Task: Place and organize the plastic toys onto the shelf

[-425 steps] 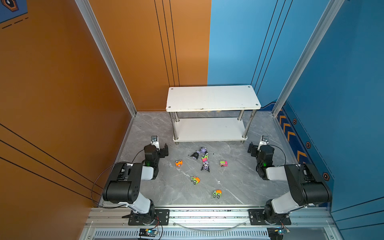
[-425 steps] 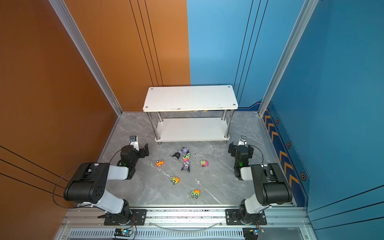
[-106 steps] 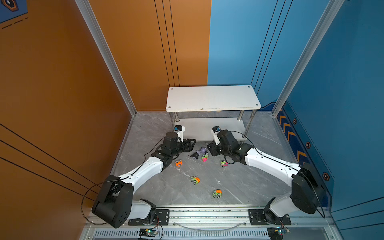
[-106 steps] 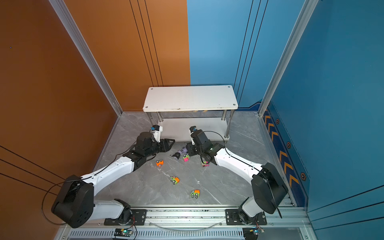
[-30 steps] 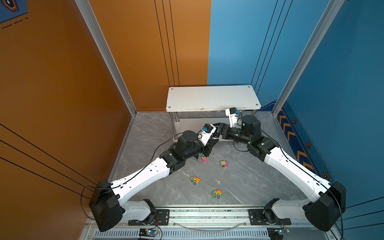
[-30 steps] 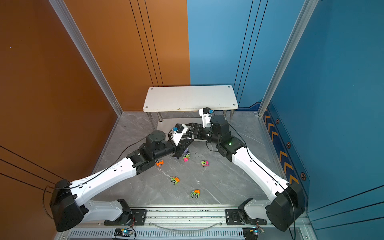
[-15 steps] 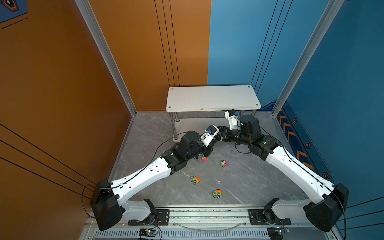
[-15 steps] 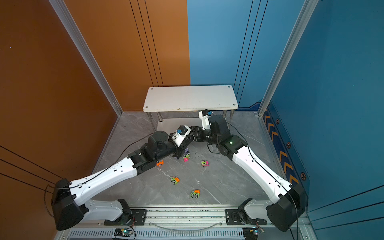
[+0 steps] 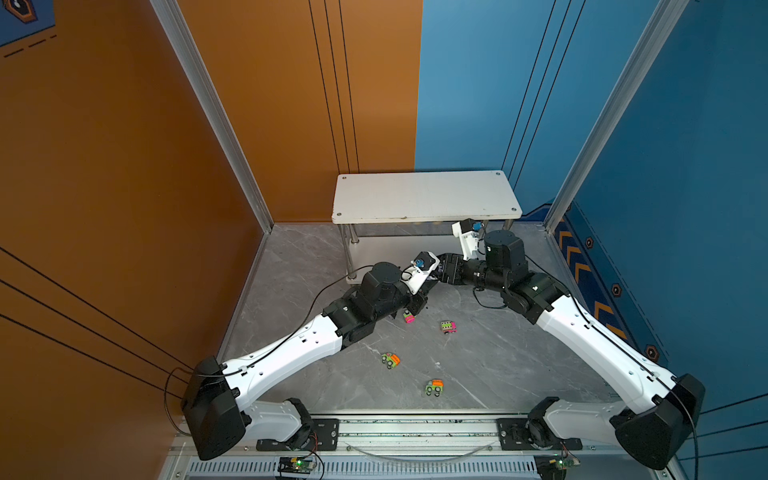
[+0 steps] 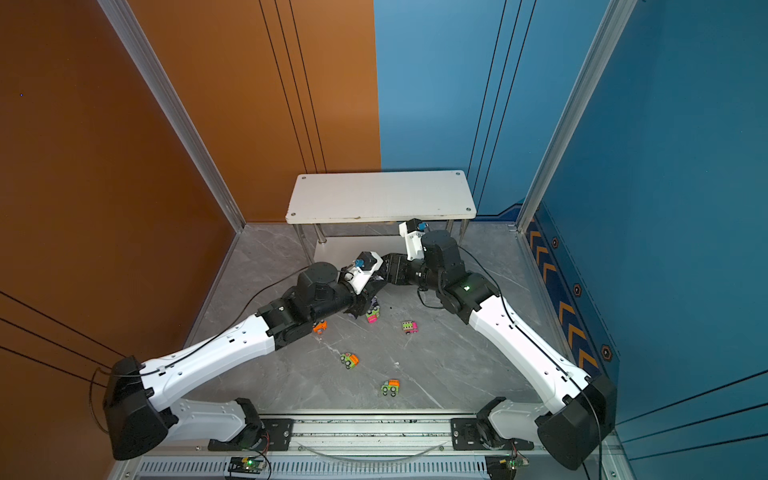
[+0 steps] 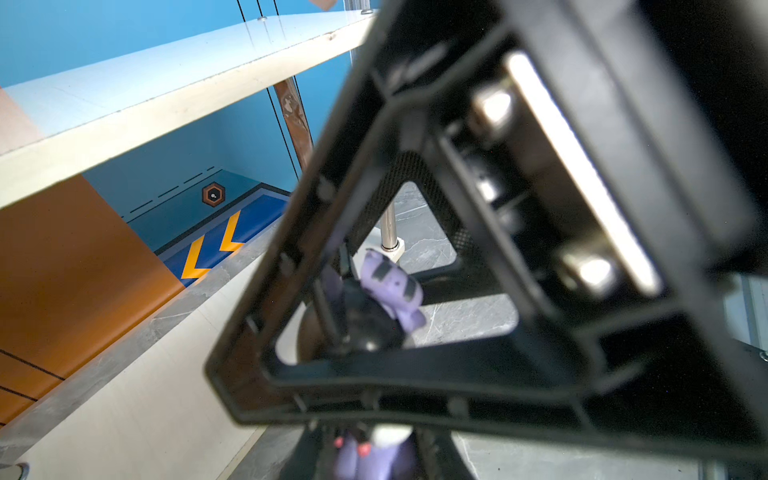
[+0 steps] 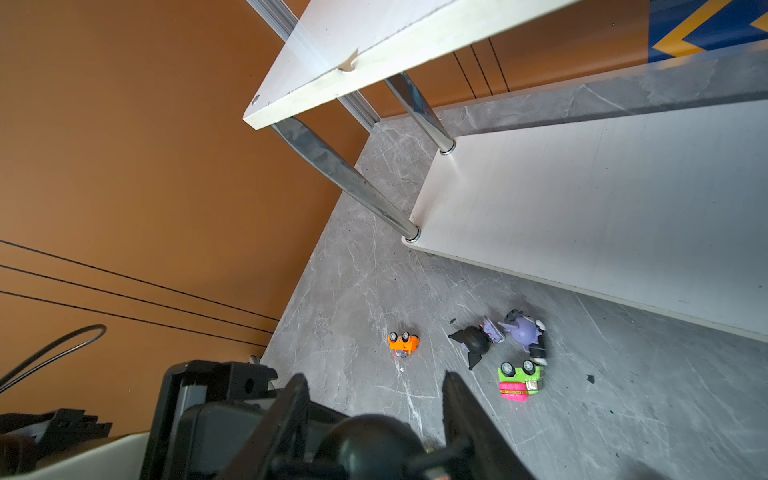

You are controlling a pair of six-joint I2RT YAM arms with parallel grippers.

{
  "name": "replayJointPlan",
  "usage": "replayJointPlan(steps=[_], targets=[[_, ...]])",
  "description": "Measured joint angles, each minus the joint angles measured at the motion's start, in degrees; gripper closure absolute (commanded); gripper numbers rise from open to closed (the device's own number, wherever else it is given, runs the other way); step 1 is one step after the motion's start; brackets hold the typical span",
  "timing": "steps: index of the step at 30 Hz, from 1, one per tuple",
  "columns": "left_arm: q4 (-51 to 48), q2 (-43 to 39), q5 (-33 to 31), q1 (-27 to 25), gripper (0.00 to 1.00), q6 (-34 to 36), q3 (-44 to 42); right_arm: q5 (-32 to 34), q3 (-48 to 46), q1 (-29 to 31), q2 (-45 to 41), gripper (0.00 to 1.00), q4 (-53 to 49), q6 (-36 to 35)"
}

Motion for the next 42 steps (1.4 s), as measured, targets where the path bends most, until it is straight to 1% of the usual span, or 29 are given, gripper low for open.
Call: replayJointPlan(steps=[1, 2, 3, 4, 5, 8, 10, 14, 17, 21, 24, 30, 32, 42], targets=[[0.04, 0.00, 0.24, 0.07, 0.89, -0.31, 0.00, -0.02, 0.00, -0.04, 0.00, 0.87, 0.00, 0.00], [0.09, 0.00, 0.37, 0.09, 0.73, -0.55, 0.00, 0.02, 0.00, -0.04, 0.00, 0.88, 0.00, 0.00], [0.20, 0.00, 0.46, 0.09, 0.47, -0.66, -0.02, 0.04, 0.00, -0.04, 0.00, 0.89, 0.00, 0.00], [0.35, 0.00, 0.46, 0.11, 0.26, -0.98, -0.07, 0.20, 0.00, -0.04, 0.00, 0.90, 0.00, -0.04], [1.31, -0.02, 0.55, 0.26, 0.01, -1.51, -0.31, 0.79, 0.00, -0.04, 0.00, 0.90, -0.11, -0.13], [3.28, -0.07, 0.63, 0.68, 0.02, -2.64, -0.70, 3.45, -0.33, -0.11, 0.00, 0.91, -0.20, -1.36], [3.96, -0.17, 0.57, 0.92, 0.02, -3.39, -1.01, 6.73, -1.09, -0.09, 0.00, 0.93, -0.09, -3.28], [4.59, -2.21, 0.15, 1.79, 0.02, -4.57, -4.35, 15.52, -5.42, -0.66, 0.07, 0.95, 2.47, -7.96], [4.61, -4.90, -0.79, 2.80, 0.02, -5.70, -7.34, 21.59, -9.70, -1.29, 1.22, 0.95, 6.91, -11.21], [4.85, -10.08, -2.08, 4.72, 0.02, -7.28, -10.93, 28.79, -14.71, -1.66, 6.16, 0.95, 16.13, -15.91], [5.11, -13.25, -2.84, 5.97, 0.02, -8.31, -12.55, 32.20, -15.78, -2.78, 12.61, 0.95, 22.10, -18.53], [5.33, -15.52, -3.30, 7.06, 0.02, -9.44, -13.88, 33.66, -14.51, -8.04, 24.13, 0.95, 27.98, -19.76], [5.09, -15.52, -3.32, 7.15, 0.02, -9.62, -13.94, 33.64, -13.46, -9.35, 26.36, 0.95, 29.14, -19.78], [5.01, -15.45, -3.43, 7.89, 0.02, -10.12, -13.97, 33.66, -6.88, -10.93, 30.03, 0.94, 29.90, -22.10]])
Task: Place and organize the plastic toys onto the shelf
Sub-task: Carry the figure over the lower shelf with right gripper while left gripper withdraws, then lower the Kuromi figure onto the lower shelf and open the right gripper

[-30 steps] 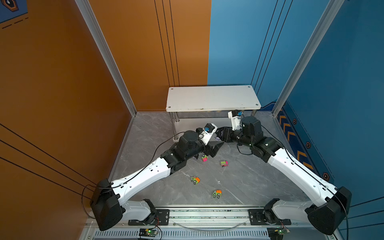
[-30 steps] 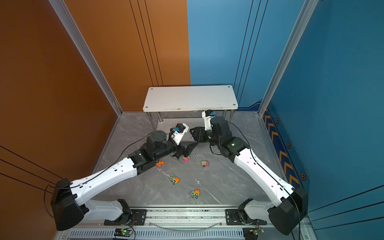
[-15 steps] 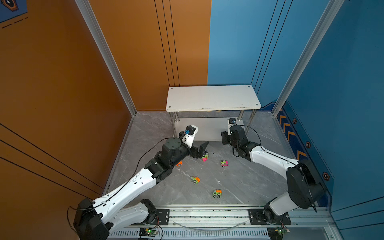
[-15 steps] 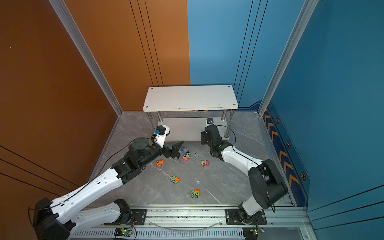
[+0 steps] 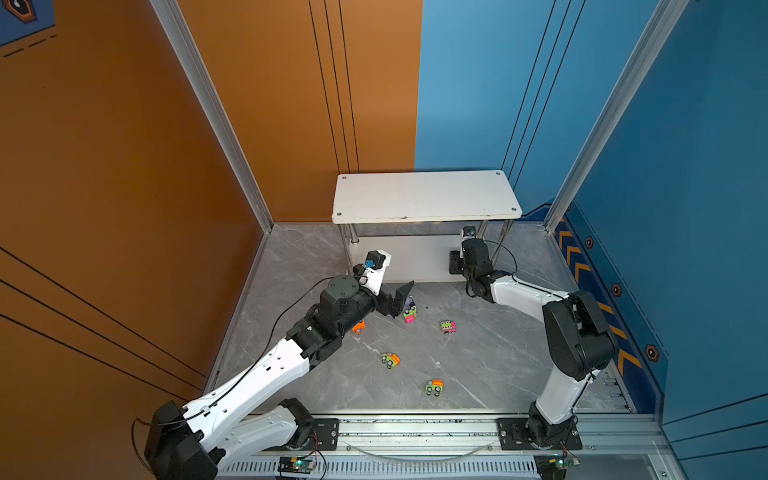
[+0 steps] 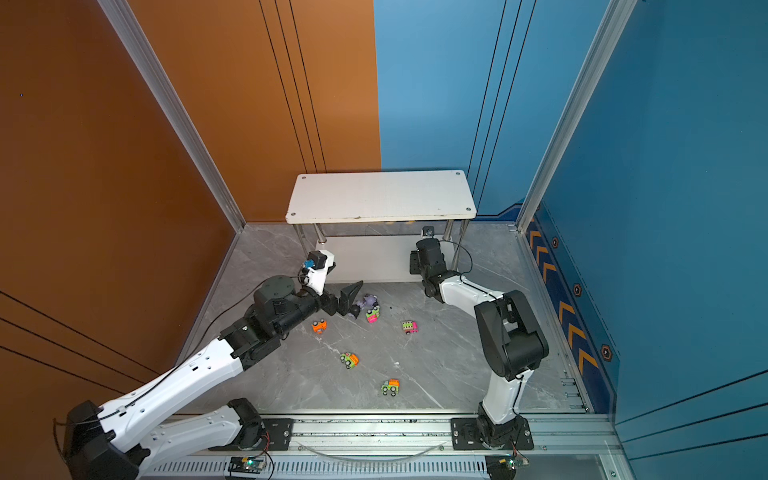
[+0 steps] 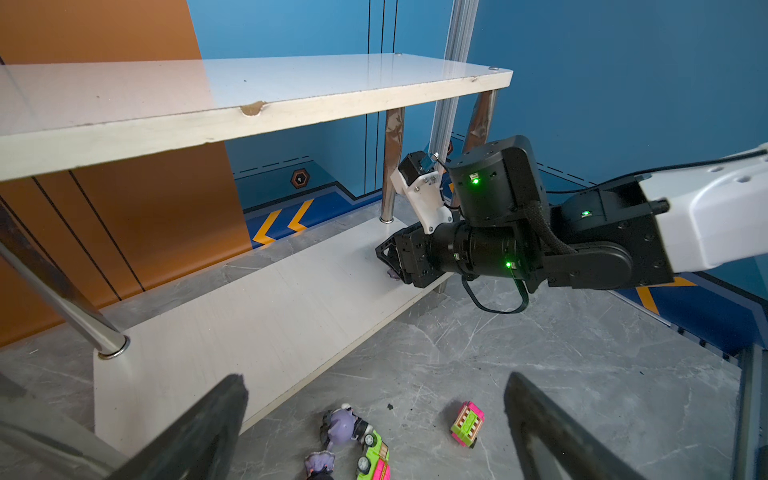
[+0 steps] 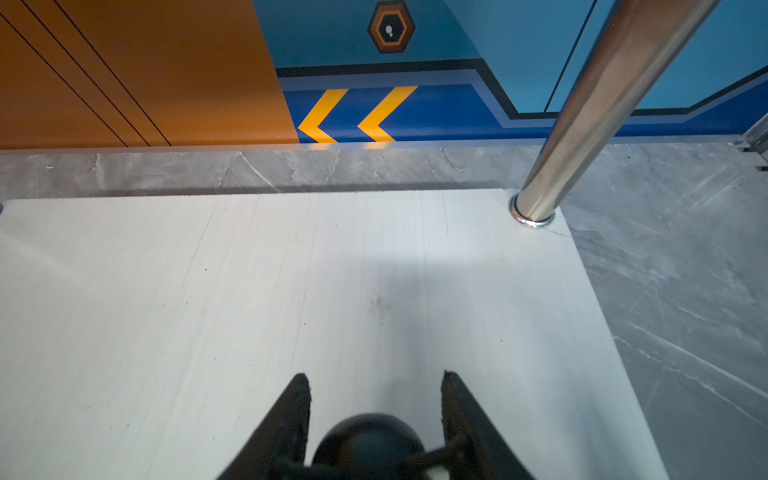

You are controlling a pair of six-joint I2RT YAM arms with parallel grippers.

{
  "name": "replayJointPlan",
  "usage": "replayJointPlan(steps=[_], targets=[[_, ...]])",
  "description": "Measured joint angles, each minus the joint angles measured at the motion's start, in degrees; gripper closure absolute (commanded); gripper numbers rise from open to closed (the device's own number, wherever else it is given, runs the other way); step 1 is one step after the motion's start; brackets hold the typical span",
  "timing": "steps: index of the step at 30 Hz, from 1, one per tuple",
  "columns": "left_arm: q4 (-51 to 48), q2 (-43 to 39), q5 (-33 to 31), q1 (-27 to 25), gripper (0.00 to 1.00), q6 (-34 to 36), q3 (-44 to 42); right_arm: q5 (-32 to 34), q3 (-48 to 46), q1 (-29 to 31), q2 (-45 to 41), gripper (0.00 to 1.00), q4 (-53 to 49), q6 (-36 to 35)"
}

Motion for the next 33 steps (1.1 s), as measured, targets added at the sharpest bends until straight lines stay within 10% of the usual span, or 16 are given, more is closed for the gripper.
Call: replayJointPlan(steps=[18, 33], targets=[[0.00, 2.01, 0.22, 0.04, 0.02, -1.68, 0.00, 1.97, 3.39, -0.07, 3.15, 0.81, -5.90, -3.17], [0.00, 2.60, 0.22, 0.04, 0.02, -2.08, 0.11, 3.45, 2.84, 0.44, 3.37, 0.46, -4.46, -1.25]])
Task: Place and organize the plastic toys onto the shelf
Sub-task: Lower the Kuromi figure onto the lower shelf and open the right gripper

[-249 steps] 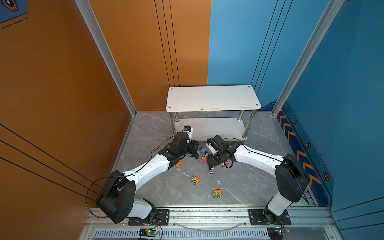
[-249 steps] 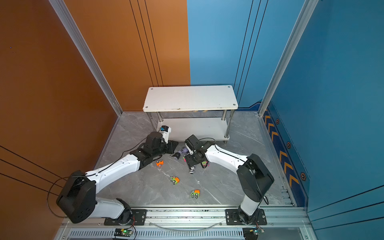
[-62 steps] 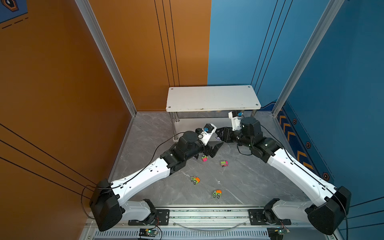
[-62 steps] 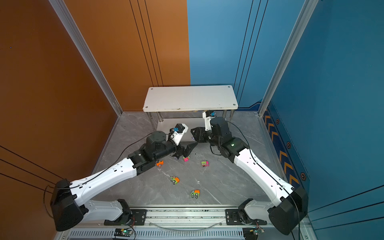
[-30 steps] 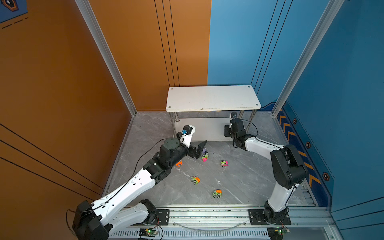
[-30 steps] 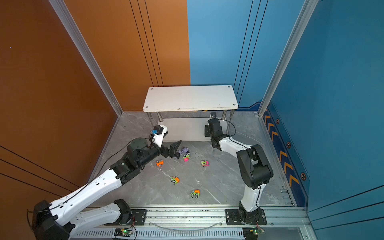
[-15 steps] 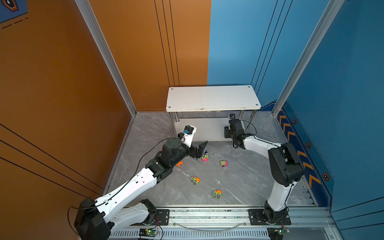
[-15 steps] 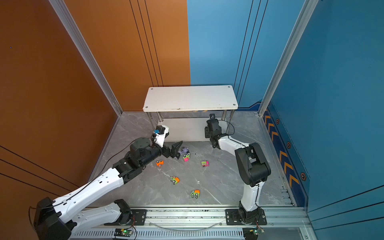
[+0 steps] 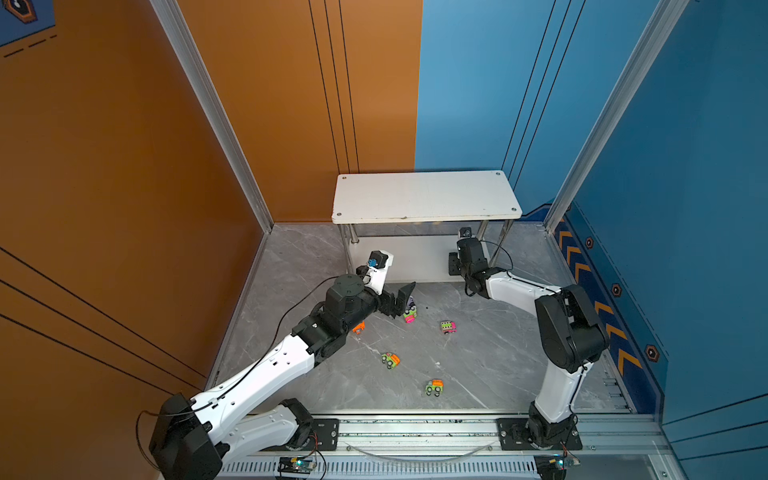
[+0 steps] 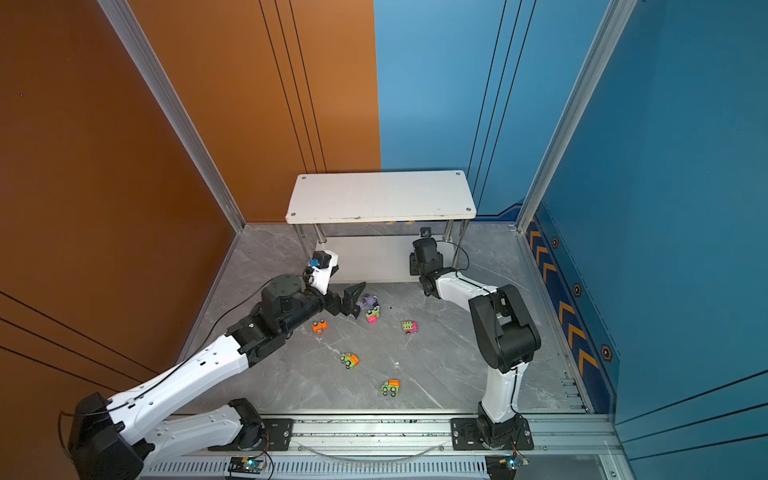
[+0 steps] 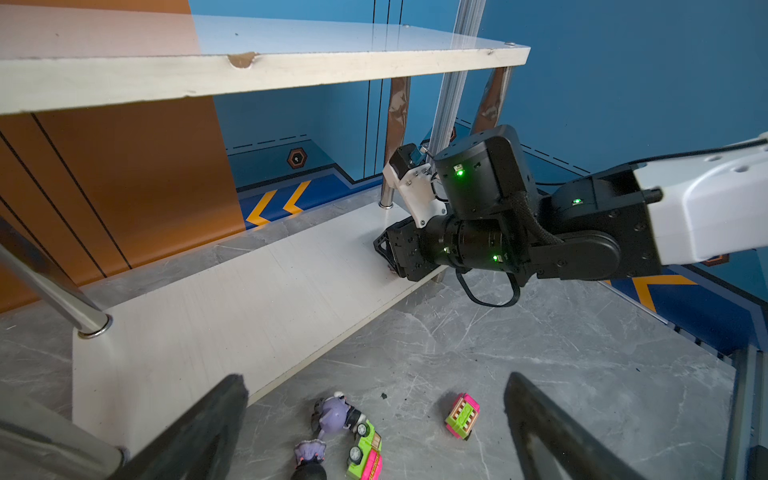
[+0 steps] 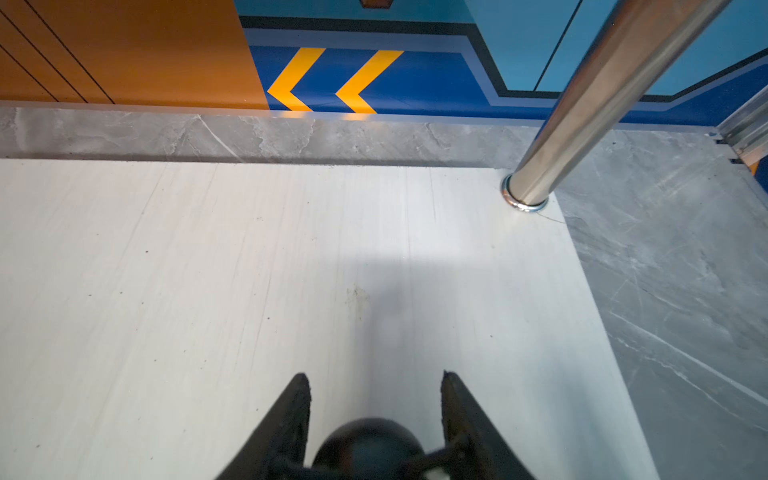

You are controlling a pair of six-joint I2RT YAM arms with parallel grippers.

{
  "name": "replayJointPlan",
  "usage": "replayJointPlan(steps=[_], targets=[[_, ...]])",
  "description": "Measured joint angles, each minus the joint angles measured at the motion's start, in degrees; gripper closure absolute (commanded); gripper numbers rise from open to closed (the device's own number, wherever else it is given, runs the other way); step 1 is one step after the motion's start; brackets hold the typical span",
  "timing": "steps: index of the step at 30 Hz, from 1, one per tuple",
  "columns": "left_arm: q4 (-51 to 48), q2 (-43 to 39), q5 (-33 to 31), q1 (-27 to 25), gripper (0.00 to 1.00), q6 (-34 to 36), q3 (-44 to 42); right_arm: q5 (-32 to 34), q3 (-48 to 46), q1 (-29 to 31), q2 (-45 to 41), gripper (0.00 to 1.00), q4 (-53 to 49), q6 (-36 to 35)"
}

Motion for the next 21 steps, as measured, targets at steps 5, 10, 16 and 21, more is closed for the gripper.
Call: replayJointPlan(steps=[5, 10, 16, 21], targets=[[-0.04, 0.33, 0.00, 0.00, 0.02, 0.00, 0.02, 1.29, -0.26, 0.83, 0.02, 0.43, -0.07, 0.02], [-0.04, 0.33, 0.00, 0.09, 0.02, 0.02, 0.02, 1.51, -0.42, 1.25, 0.33, 0.42, -0.46, 0.07], [-0.04, 0.33, 0.00, 0.26, 0.02, 0.02, 0.02, 2.10, -0.48, 1.25, 0.35, 0.37, -0.55, 0.50], [-0.04, 0.31, 0.00, 0.28, 0.02, 0.02, 0.02, 2.56, -0.48, 1.25, 0.35, 0.30, -1.09, 0.85]])
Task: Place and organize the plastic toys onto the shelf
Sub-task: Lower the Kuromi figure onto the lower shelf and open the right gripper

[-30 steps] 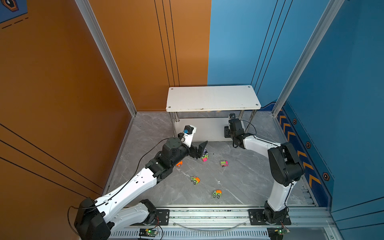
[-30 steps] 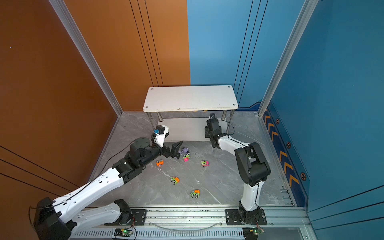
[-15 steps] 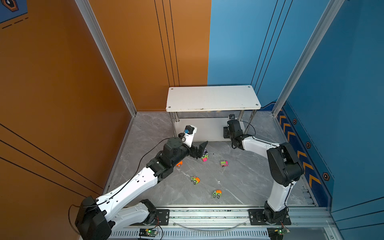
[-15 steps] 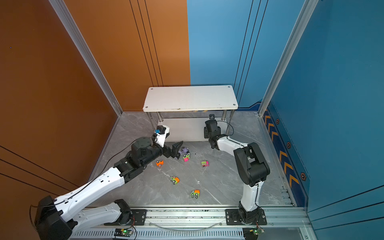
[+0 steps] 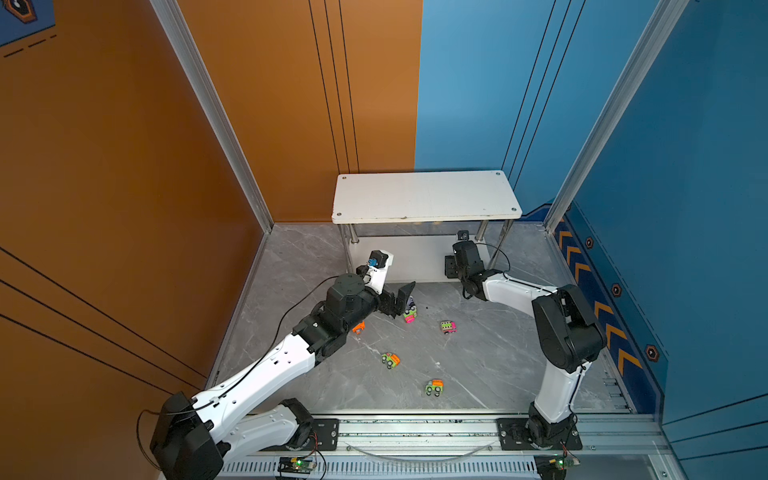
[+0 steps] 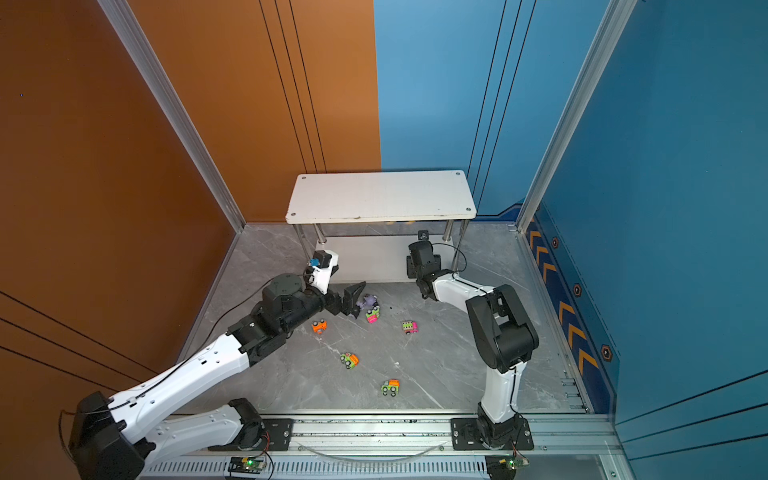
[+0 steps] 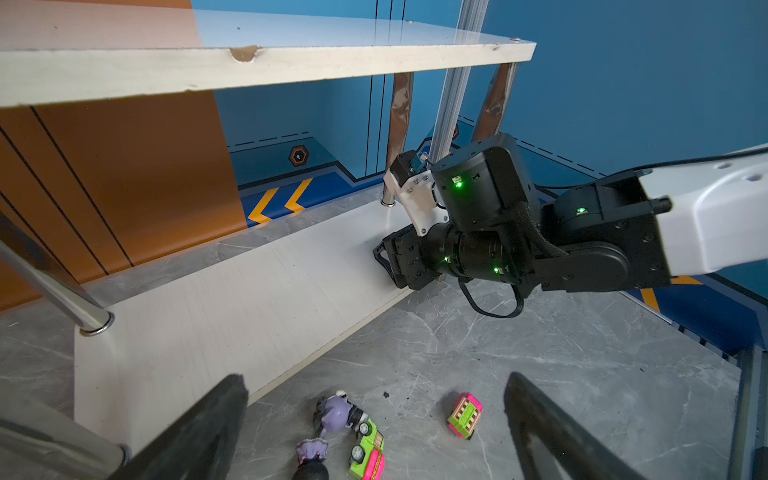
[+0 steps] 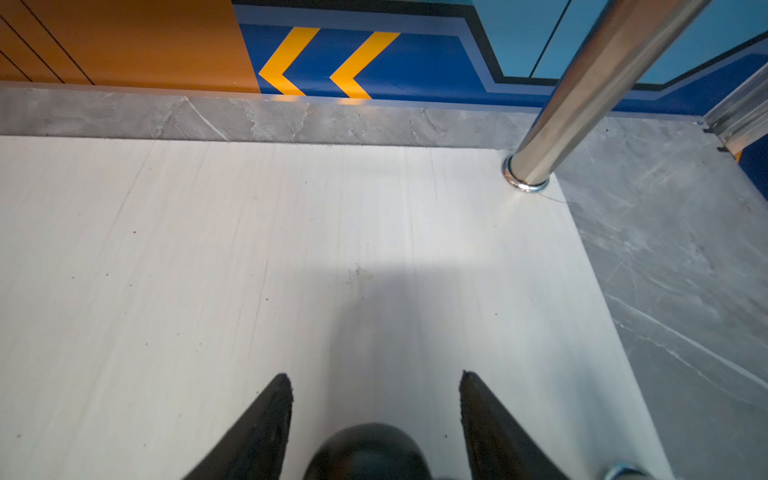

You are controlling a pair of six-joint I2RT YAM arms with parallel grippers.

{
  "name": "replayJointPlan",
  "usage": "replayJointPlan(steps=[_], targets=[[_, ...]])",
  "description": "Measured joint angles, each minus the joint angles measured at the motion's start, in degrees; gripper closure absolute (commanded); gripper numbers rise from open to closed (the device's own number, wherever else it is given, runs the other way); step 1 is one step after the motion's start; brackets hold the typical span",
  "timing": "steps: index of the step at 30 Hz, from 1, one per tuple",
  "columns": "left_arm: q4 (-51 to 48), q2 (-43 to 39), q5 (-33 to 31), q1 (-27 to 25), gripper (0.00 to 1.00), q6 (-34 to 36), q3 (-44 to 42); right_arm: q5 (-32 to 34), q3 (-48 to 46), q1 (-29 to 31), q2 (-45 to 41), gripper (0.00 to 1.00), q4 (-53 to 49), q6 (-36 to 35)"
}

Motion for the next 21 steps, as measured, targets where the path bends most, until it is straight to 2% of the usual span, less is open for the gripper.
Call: replayJointPlan(steps=[11, 21], targets=[[-0.02, 0.00, 0.00, 0.04, 0.02, 0.00, 0.00, 0.09, 0.17, 0.90, -1.40, 0.21, -2.54, 1.88], [-0.39, -1.01, -0.07, 0.04, 0.02, -0.02, -0.02, 2.16, -3.06, 2.62, -13.64, 0.21, -4.04, 3.80]])
